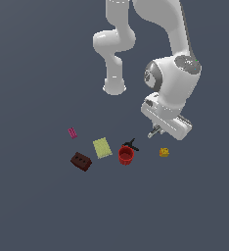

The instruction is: Pick up a designated object from a clutter of objects.

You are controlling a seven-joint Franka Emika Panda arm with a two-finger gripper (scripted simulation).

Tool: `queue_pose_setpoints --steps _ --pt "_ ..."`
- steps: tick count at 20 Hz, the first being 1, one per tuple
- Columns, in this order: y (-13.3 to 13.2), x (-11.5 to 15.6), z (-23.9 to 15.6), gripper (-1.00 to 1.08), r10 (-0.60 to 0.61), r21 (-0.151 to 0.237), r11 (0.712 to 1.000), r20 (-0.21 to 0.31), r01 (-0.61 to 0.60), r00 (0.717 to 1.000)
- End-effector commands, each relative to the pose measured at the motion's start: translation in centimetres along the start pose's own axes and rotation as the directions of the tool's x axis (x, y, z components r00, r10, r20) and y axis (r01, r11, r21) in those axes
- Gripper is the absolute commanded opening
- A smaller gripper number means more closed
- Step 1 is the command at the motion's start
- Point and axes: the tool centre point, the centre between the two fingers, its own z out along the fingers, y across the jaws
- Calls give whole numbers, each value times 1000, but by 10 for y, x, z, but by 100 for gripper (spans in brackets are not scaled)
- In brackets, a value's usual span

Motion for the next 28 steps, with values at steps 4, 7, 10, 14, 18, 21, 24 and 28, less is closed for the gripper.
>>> queue_pose_setpoints --steps 4,7,10,14,18,21,24,28 --pt "-2 -4 -60 -100 0 0 1000 0 0 1000" --pt "-4 -7 -92 -100 0 0 1000 1 0 1000" --pt "-6 -9 -123 -100 0 0 1000 1 0 1000" --pt "-8 -11 -163 -100 0 0 1000 1 0 1000" --pt "-11 -13 -196 -100 0 0 1000 1 0 1000" --pt "-13 -14 -216 -100 0 0 1000 1 0 1000" --pt "-15 -14 -230 -100 0 0 1000 1 0 1000" --pt "-17 -14 -243 -100 1 0 1000 0 -1 1000"
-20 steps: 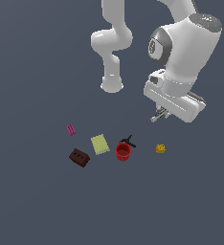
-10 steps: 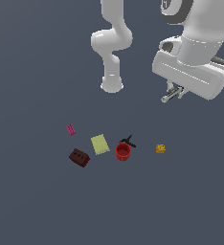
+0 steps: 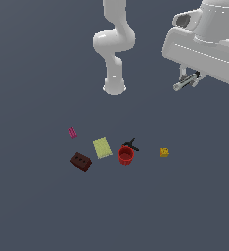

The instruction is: Pick up a designated object from a clutter of objects.

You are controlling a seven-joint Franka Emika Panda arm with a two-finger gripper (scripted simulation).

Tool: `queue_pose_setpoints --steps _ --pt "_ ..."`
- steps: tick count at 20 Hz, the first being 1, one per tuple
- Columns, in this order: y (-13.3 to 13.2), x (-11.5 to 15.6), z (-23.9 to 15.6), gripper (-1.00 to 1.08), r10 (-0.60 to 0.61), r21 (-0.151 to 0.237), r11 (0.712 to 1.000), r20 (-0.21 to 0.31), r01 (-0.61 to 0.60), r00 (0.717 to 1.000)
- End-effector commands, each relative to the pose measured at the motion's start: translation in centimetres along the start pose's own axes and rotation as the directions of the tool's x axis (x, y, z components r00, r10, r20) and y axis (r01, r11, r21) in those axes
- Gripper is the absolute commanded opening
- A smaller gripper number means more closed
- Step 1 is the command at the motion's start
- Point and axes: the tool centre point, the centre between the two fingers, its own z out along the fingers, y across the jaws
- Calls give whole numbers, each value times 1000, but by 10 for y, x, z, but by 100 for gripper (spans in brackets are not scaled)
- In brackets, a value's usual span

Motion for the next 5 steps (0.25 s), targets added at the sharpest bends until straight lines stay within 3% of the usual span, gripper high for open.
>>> queue_pose_setpoints --steps 1,5 --pt "-1 0 -6 -100 1 -1 1000 0 -1 1000" --pt "-2 0 -9 -100 1 -1 1000 0 -1 1000"
